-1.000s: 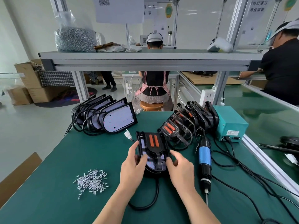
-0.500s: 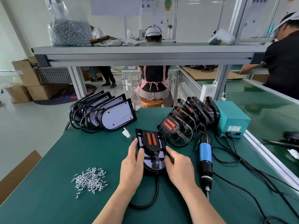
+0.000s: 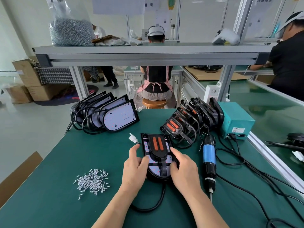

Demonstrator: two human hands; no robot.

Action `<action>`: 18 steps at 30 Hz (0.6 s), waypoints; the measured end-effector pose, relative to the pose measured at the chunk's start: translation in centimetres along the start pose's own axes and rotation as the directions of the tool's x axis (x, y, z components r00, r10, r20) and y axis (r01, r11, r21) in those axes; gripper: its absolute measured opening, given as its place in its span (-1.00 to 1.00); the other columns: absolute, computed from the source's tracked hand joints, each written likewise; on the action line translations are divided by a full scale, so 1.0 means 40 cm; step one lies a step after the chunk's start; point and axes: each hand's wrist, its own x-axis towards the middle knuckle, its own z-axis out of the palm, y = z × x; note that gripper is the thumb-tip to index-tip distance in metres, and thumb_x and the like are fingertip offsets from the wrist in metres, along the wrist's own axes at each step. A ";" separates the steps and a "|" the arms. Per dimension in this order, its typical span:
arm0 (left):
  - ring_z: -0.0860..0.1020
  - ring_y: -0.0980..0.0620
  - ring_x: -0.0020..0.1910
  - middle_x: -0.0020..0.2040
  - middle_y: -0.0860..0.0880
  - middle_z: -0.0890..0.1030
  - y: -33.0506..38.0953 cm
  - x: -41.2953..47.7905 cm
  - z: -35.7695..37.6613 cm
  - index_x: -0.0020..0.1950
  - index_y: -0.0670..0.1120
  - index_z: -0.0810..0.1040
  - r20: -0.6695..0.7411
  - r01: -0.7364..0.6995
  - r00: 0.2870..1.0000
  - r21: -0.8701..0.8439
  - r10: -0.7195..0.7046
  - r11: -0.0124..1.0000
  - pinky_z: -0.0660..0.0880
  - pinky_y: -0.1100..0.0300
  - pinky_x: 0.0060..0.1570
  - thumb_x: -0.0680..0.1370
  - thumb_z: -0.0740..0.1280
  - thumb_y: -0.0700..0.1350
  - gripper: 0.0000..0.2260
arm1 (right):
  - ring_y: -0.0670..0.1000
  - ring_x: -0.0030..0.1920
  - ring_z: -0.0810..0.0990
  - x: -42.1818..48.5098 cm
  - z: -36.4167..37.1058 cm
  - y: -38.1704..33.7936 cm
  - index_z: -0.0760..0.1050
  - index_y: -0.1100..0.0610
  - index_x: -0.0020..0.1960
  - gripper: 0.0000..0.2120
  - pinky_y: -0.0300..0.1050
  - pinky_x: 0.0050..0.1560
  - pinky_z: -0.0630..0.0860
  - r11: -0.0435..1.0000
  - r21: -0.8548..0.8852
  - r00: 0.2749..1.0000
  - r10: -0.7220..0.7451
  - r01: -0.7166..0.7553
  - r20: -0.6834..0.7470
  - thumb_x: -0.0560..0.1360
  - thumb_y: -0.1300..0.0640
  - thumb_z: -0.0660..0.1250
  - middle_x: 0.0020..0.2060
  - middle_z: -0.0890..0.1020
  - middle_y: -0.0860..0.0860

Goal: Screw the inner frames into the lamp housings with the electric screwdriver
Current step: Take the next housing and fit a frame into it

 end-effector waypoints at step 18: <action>0.64 0.05 -0.29 -0.22 0.13 0.63 0.022 -0.226 0.024 -0.10 0.09 0.76 0.302 -0.537 0.841 0.563 0.449 0.628 0.33 0.19 -0.02 0.07 0.70 -0.11 -0.57 | -0.01 -0.36 0.54 0.007 -0.020 0.001 0.66 0.01 0.23 -0.59 0.04 -0.16 0.59 0.902 0.419 0.982 0.161 -0.107 -0.096 0.48 0.33 0.32 -0.38 0.63 -0.16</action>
